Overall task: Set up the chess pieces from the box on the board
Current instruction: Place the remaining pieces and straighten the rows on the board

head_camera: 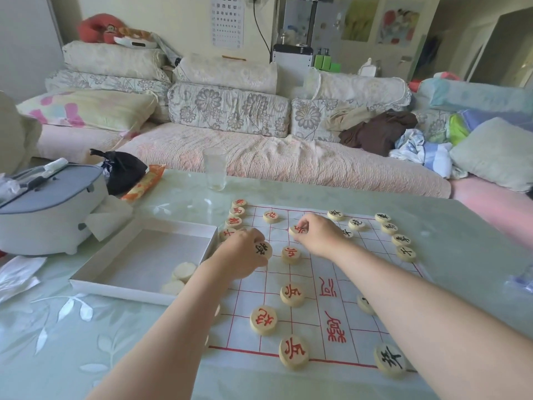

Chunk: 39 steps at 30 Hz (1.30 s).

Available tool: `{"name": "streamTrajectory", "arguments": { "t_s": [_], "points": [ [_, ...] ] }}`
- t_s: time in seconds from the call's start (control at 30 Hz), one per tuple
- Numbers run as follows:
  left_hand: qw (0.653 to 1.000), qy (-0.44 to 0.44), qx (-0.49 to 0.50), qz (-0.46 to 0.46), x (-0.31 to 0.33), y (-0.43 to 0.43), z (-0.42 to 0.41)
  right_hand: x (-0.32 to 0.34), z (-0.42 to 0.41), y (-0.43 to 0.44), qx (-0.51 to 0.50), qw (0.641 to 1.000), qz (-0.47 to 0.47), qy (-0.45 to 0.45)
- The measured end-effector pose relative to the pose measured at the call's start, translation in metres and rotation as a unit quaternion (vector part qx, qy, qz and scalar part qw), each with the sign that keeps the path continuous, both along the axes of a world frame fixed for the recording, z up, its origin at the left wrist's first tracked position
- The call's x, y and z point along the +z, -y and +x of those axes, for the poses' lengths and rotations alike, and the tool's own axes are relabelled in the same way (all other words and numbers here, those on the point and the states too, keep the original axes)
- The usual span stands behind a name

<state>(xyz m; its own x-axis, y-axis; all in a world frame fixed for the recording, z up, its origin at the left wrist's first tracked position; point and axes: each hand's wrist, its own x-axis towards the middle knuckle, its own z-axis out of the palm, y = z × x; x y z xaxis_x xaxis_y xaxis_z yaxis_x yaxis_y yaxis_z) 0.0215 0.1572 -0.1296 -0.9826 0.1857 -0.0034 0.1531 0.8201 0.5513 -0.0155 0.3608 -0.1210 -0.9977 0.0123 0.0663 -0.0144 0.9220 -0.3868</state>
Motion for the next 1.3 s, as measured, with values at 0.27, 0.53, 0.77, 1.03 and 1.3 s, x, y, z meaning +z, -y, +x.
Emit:
{"name": "streamTrajectory", "arguments": {
  "t_s": [0.27,0.53,0.77,1.03,1.3],
  "points": [
    [0.999,-0.013,-0.002,0.045,-0.003,0.002,-0.017,-0.016,-0.037,0.016,-0.003,0.999,0.046,-0.003],
    [0.993,0.031,-0.013,0.109,0.001,-0.006,-0.015,-0.021,-0.031,0.01,0.006,0.998,0.039,-0.05],
    [0.985,0.024,-0.017,0.168,0.003,-0.022,0.005,-0.001,0.026,0.017,0.04,0.925,-0.373,0.064],
    [0.957,0.031,-0.013,0.289,0.011,-0.051,0.033,0.004,0.071,-0.02,0.009,0.881,-0.47,0.051],
    [0.925,0.077,0.03,0.371,0.01,-0.09,0.055,0.005,0.103,-0.057,0.023,0.901,-0.431,0.037]
  ]
}}
